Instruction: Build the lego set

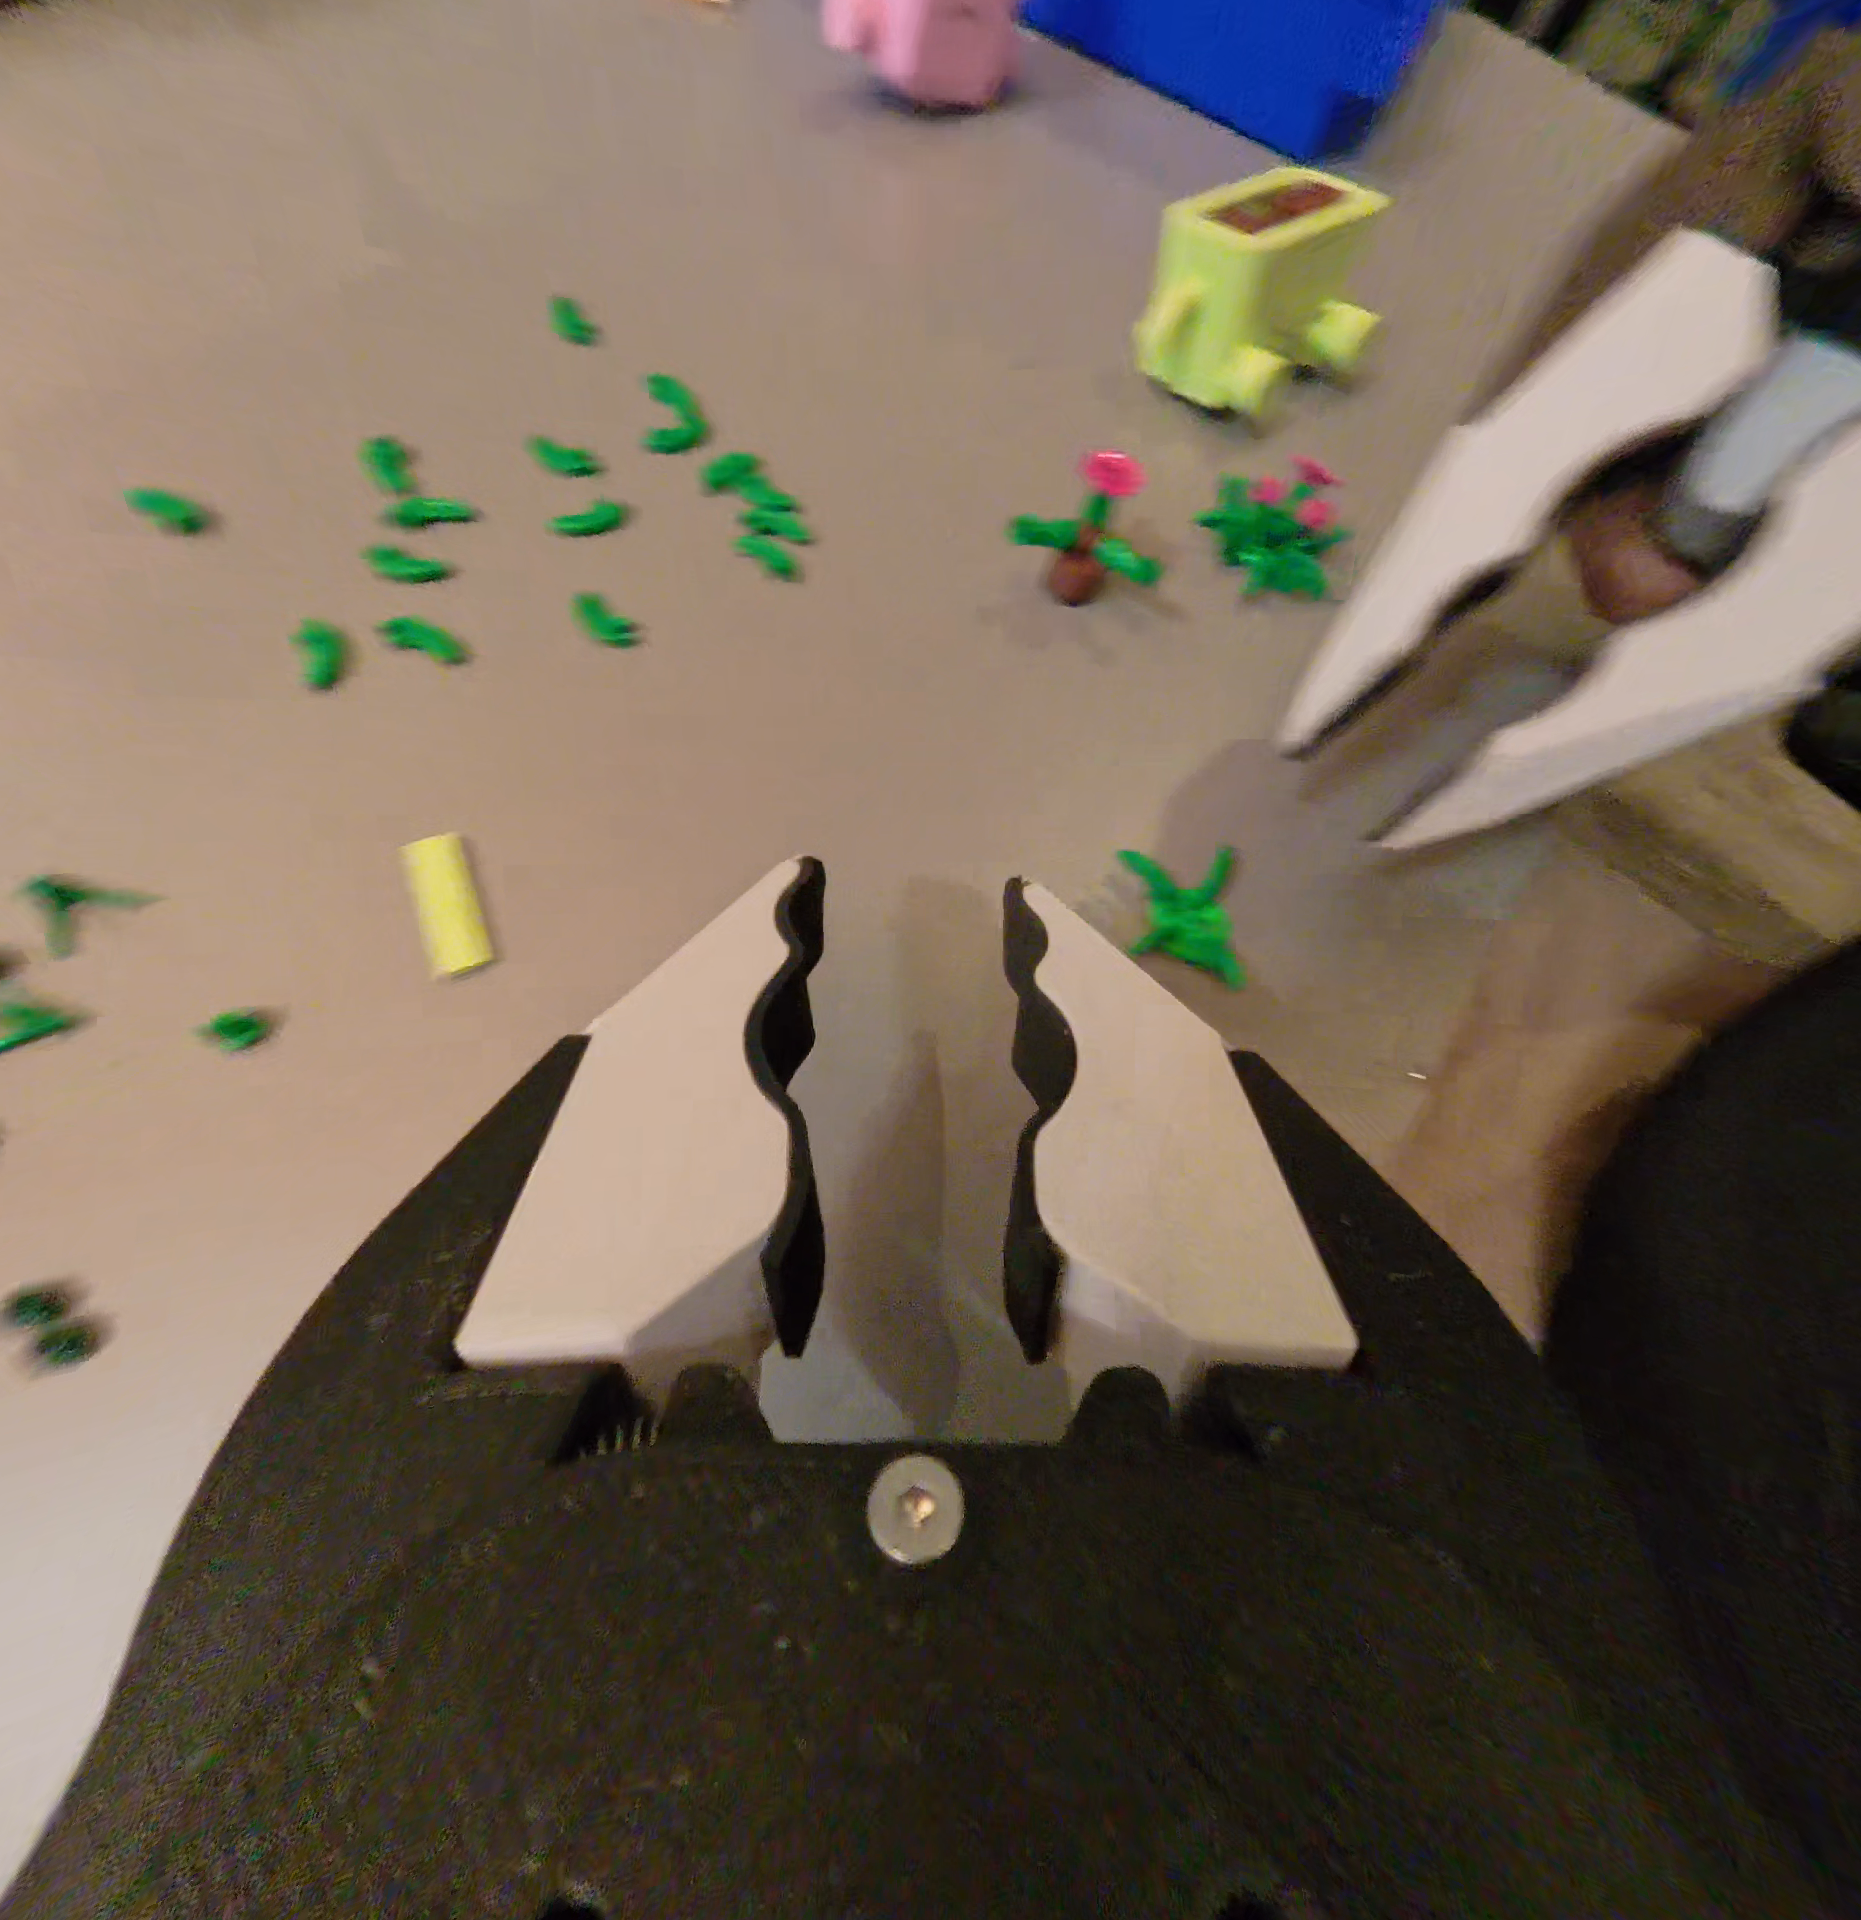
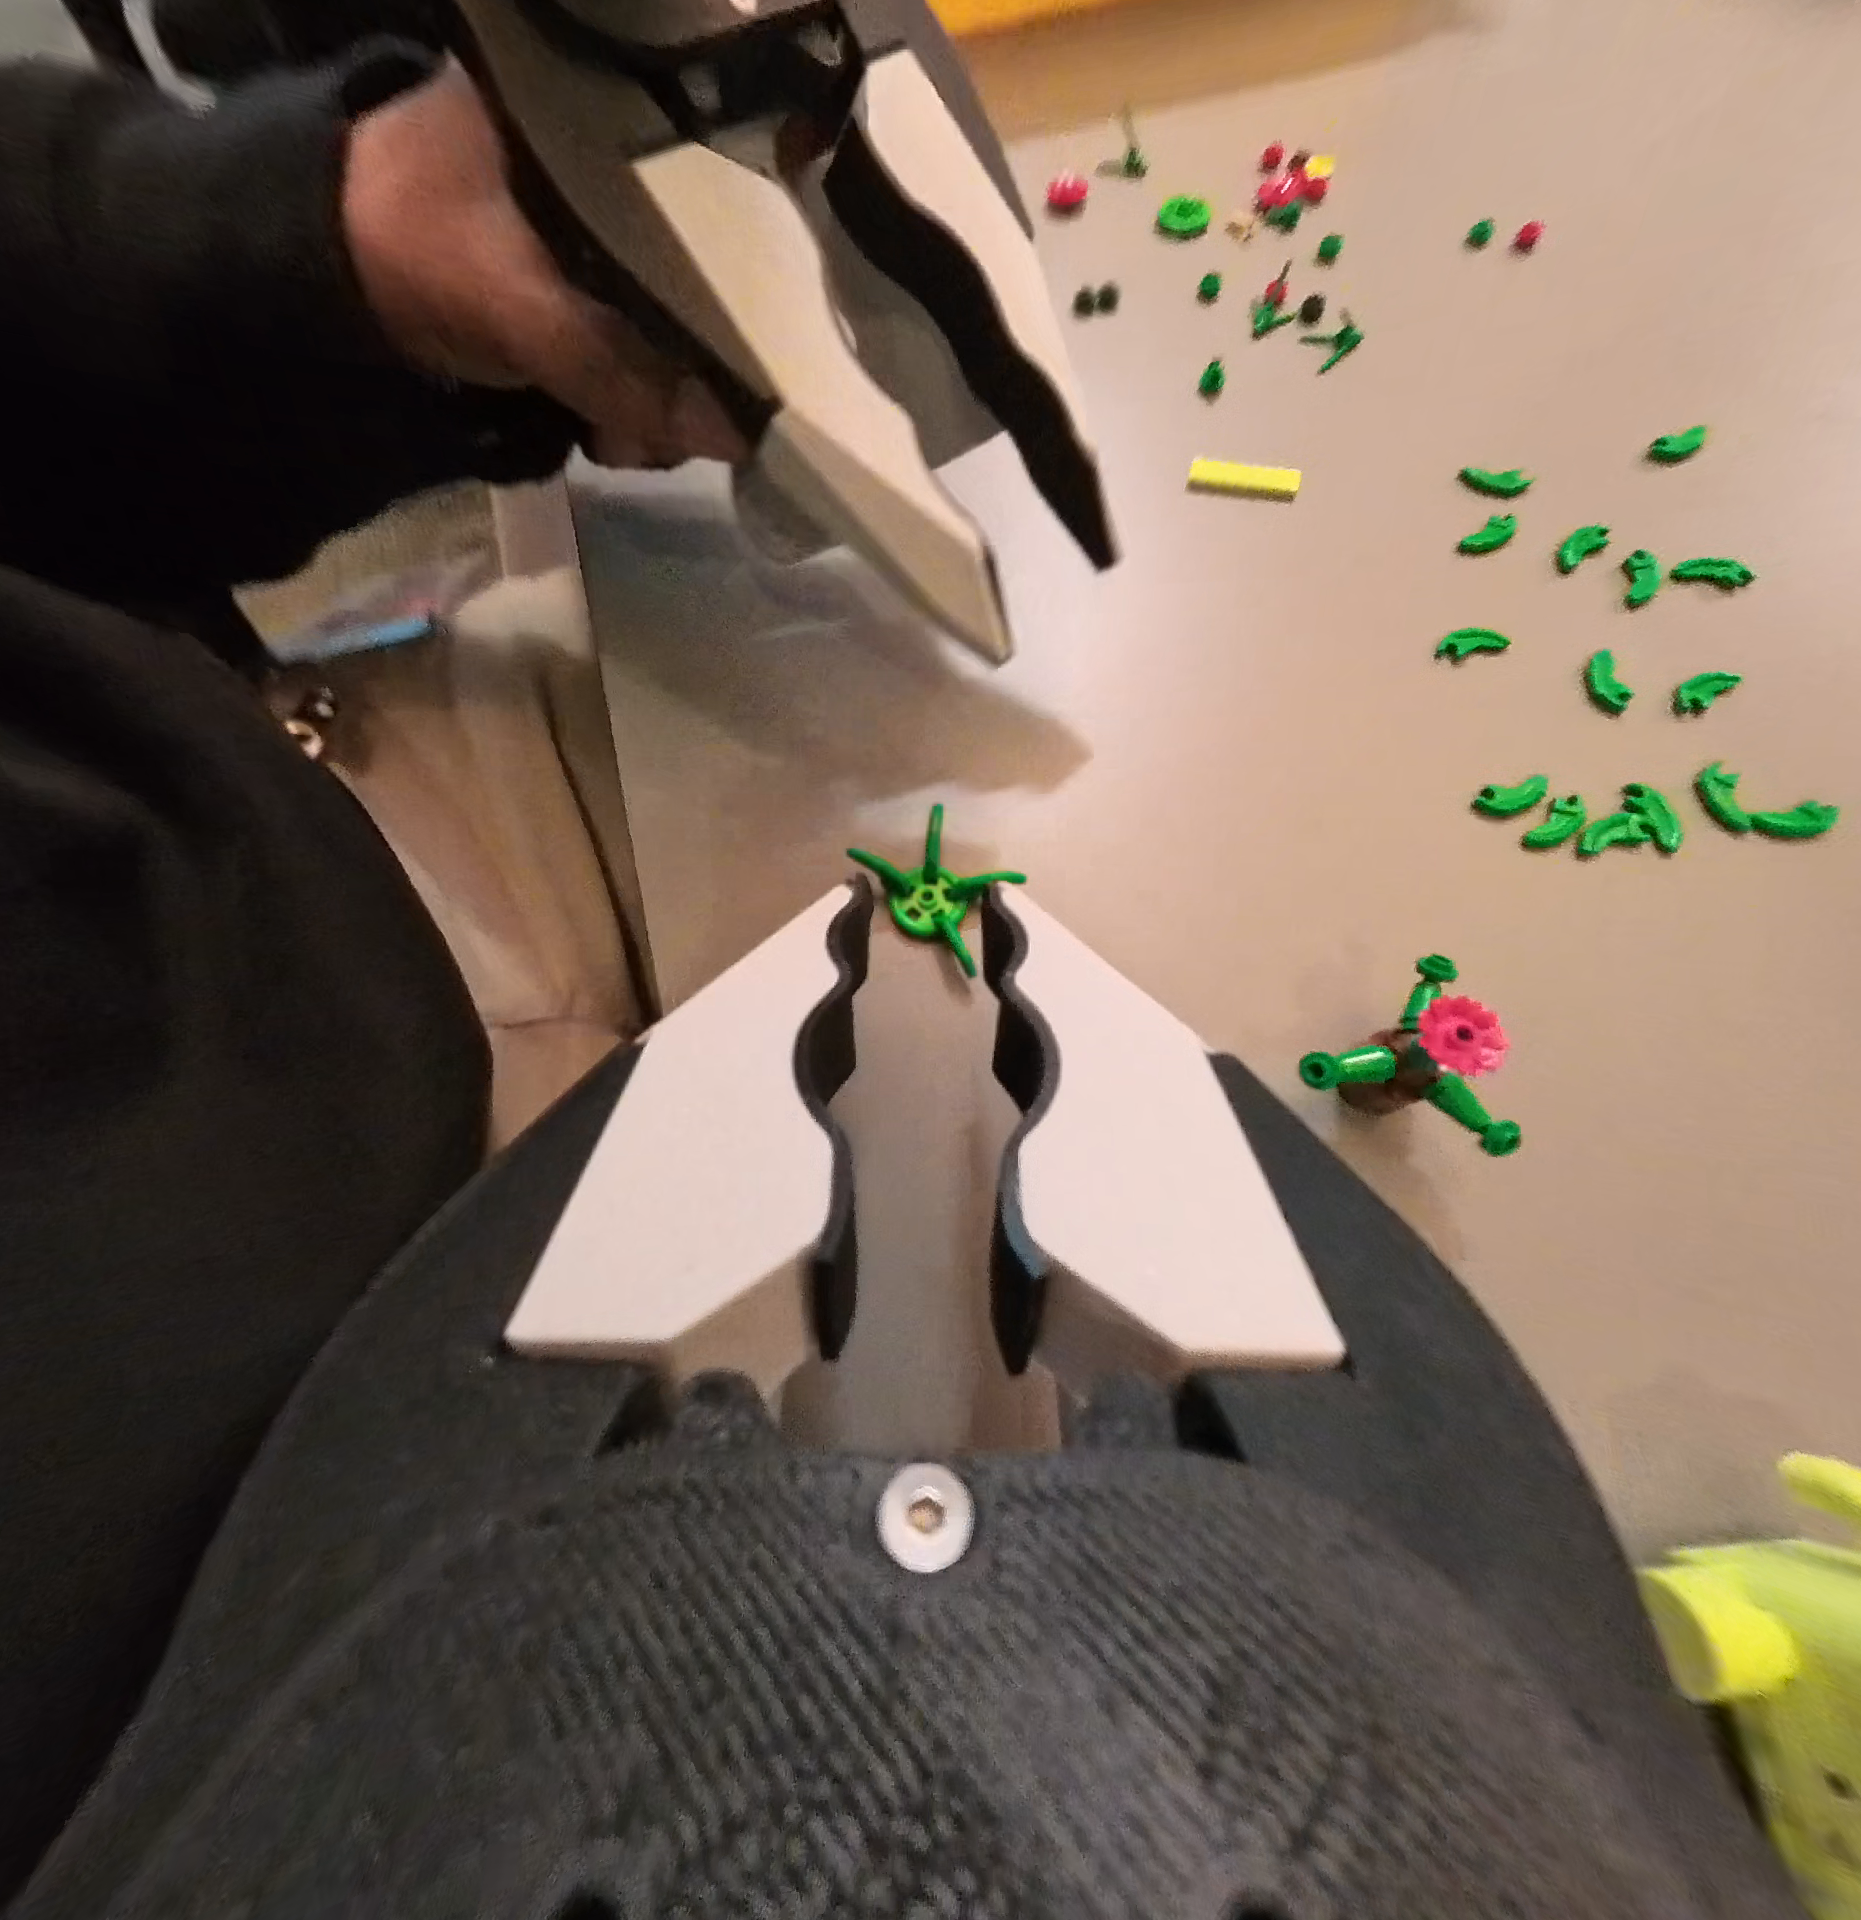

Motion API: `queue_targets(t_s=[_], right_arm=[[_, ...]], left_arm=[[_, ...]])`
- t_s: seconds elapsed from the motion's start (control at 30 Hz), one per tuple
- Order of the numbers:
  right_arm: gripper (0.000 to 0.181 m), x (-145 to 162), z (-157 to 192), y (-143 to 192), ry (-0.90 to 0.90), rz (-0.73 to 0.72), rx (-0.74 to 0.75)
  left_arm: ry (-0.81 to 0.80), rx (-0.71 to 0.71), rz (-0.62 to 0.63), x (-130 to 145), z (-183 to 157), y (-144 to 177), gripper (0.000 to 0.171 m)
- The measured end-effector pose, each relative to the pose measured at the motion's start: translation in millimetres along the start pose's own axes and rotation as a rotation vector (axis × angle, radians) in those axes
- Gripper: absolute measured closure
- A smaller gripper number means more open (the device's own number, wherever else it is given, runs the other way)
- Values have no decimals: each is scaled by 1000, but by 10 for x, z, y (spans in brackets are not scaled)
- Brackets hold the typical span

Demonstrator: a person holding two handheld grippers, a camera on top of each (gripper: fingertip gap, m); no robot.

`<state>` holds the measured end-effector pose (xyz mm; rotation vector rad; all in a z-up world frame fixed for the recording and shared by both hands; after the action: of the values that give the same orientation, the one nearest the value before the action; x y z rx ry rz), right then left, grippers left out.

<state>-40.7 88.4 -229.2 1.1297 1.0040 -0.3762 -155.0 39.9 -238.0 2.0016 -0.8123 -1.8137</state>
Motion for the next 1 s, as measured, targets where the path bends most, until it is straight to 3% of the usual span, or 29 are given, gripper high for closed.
queue_targets(t_s=[0.1,0.17,0.33,0.7,0.73,0.8,1.0], right_arm=[[161,1,46,18,-73,-110,-5],[162,7,68,18,-94,-153,-3],[163,11,71,9,-108,-197,7],[165,-67,5,89,-106,-291,28],[165,-69,0,102,-110,-299,28],[165,-70,-12,127,-117,-313,28],[165,-43,-95,190,-140,-325,61]], left_arm=[[78,-148,-15,8,345,85,140],[114,-171,-26,-12,467,104,141],[87,-276,53,-99,693,-107,151],[26,-235,159,-382,652,-864,145],[28,-237,159,-387,655,-879,146],[32,-242,158,-396,658,-872,166],[0,-169,144,-369,542,-772,169]])
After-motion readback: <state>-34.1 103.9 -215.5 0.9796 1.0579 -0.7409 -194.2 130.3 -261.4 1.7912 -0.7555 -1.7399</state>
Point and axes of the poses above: each gripper's, where its closed fingertips meet, y back along the fingers, x out of its underside, z = x × y across the jaws, the point moved 4 cm from there along y, back along the fingers, and after that the axes turned 1 degree about -x, right-handed, at the moved point
